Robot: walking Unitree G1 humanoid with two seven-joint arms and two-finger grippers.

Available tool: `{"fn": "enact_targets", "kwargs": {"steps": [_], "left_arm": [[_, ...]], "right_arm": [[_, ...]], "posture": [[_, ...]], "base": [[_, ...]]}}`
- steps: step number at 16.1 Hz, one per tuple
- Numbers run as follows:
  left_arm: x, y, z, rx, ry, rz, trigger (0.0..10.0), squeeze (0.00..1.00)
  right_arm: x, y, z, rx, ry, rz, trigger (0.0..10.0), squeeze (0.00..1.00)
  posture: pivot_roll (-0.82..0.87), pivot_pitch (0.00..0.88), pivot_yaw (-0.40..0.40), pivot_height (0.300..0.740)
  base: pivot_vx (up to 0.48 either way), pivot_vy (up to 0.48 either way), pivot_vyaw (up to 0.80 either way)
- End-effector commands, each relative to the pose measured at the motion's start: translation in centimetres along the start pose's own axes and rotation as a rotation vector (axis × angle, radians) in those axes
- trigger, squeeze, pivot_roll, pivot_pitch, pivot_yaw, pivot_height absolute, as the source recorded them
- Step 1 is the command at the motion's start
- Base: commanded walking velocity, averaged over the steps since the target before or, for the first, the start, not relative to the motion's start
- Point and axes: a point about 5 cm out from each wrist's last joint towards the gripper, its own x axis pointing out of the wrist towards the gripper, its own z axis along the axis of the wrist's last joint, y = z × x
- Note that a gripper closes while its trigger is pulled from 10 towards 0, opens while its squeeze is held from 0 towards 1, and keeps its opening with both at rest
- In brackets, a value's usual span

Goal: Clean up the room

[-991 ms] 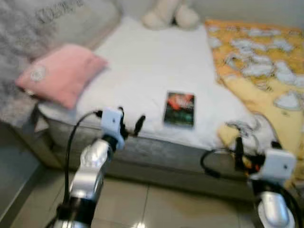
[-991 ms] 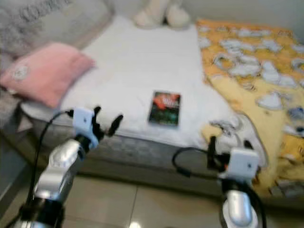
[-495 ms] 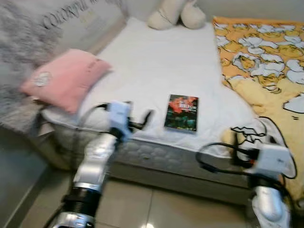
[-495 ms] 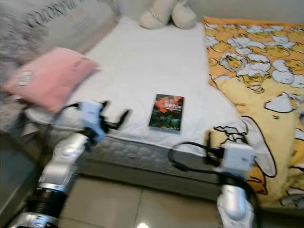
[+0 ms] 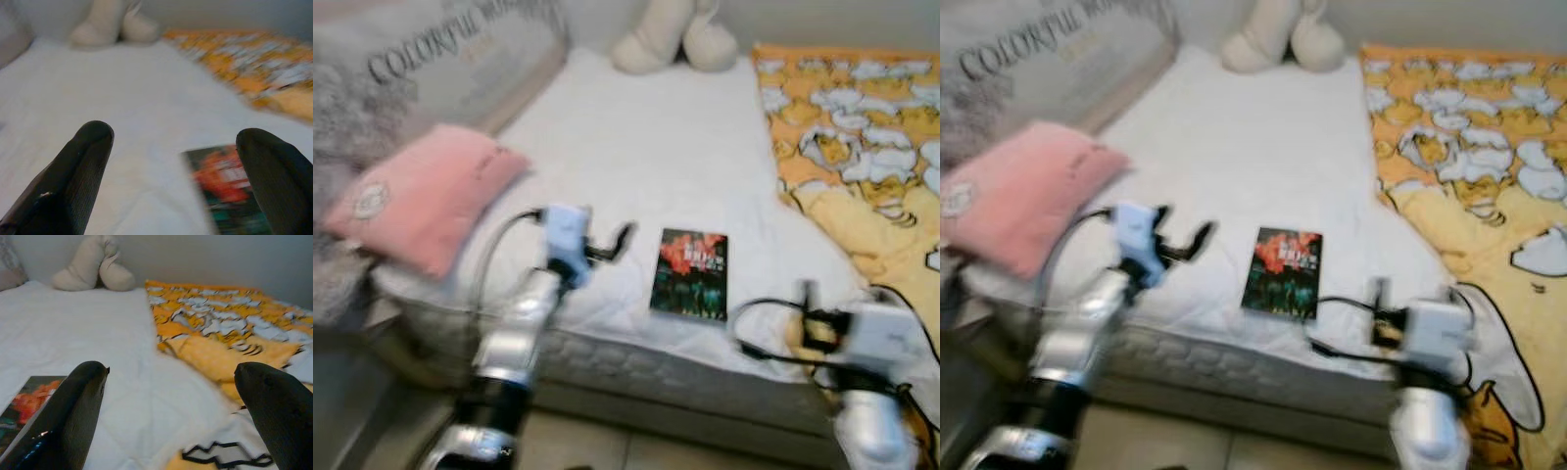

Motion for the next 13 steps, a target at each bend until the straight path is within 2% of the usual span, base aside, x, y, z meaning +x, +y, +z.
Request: {"fn": "enact_targets", "kwargs": {"steps": [1, 5, 10, 12, 13], "left_arm": [[0.6, -0.6, 0.0, 0.015, 0.016, 0.001, 10.0, 0.0], [1.1, -0.2, 0.2, 0.022, 0.027, 0.004, 10.0, 0.0], [2.1, -0.5, 0.5, 0.062, 0.03, -0.031, 10.0, 0.0], [2.7, -0.6, 0.3, 0.077, 0.058, -0.045, 10.0, 0.0], [3.5, -0.4, -0.4, 0.083, 0.128, -0.015, 10.0, 0.0]], "right_arm": [[-0.2, -0.7, 0.1, -0.025, 0.003, -0.019, 10.0, 0.0], [-0.5, -0.6, 0.0, -0.017, 0.011, -0.017, 10.0, 0.0], [-0.8, -0.4, -0.1, 0.002, 0.019, -0.041, 10.0, 0.0], [-1.2, -0.2, -0.2, 0.007, 0.028, -0.039, 10.0, 0.0], [-1.7, 0.0, -0.4, 0.003, 0.048, -0.03, 10.0, 0.0]], "posture": [[-0.1, 0.024, 0.073, 0.736], [-0.11, 0.034, 0.08, 0.736], [-0.12, 0.034, 0.101, 0.736], [-0.12, 0.05, 0.094, 0.736], [-0.13, 0.081, 0.084, 0.736]], "base": [[0.0, 0.0, -0.76], [0.0, 0.0, -0.72], [0.0, 0.0, -0.72], [0.0, 0.0, -0.72], [0.0, 0.0, -0.68]]}}
